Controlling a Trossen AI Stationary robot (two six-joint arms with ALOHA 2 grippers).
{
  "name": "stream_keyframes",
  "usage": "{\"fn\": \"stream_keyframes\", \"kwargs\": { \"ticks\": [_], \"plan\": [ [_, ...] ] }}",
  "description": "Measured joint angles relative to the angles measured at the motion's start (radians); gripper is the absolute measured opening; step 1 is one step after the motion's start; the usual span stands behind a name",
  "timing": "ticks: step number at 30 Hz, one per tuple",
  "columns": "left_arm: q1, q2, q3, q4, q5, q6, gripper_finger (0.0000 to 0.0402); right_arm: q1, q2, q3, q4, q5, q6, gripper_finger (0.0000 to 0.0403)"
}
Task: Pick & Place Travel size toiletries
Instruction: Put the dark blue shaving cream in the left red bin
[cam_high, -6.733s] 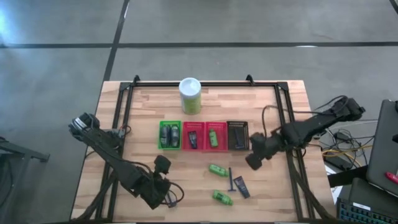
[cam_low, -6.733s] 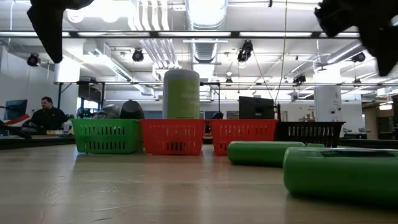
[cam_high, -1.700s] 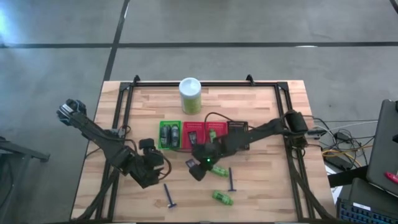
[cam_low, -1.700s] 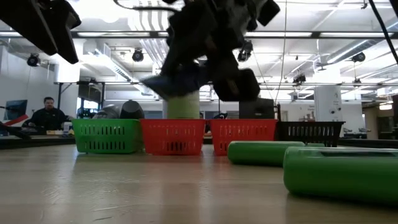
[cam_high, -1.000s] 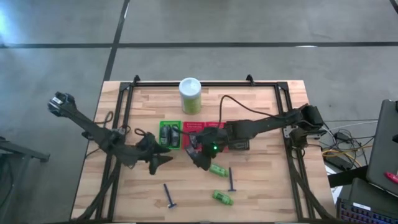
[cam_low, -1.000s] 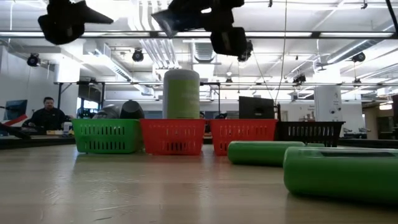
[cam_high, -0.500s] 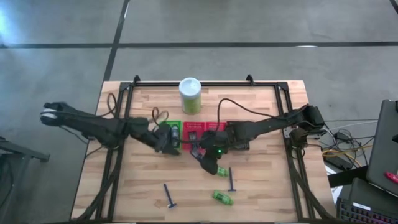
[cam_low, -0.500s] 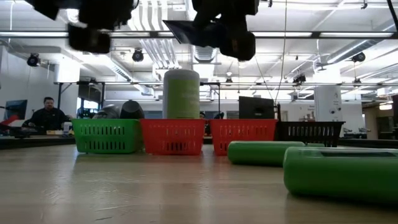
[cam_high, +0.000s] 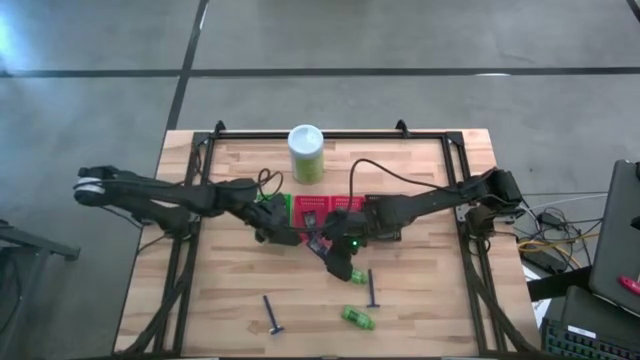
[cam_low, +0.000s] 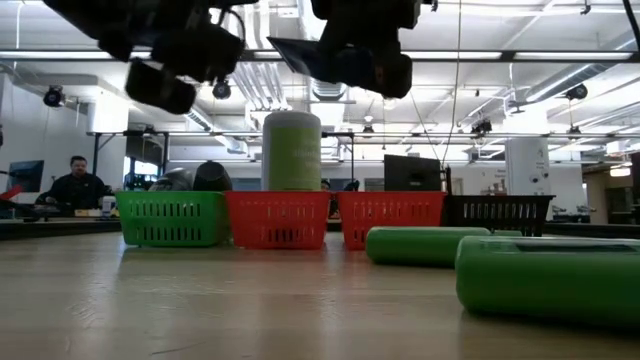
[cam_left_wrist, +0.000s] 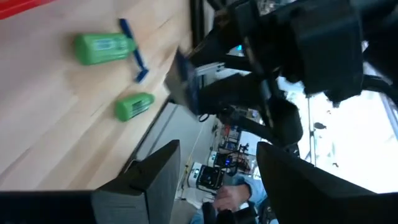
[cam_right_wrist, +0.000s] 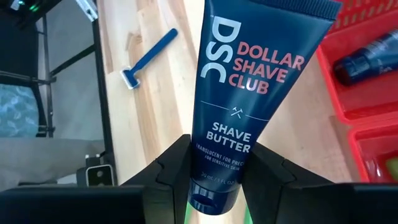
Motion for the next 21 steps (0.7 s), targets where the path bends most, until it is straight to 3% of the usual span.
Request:
{"fn": "stream_keyframes", "kwargs": {
  "ticks": [10,21],
  "plan": [
    [0.002,0.164,0.084,0.014,0.043,0.051,0.0217,0.007,-0.001,0.0,0.001,-0.001,-0.004,0.0109],
    [0.014,0.226,0.118,0.03,0.05,0.08,0.0218,0.014,-0.004,0.0,-0.002,-0.003,-0.017,0.0109]
  ]
}}
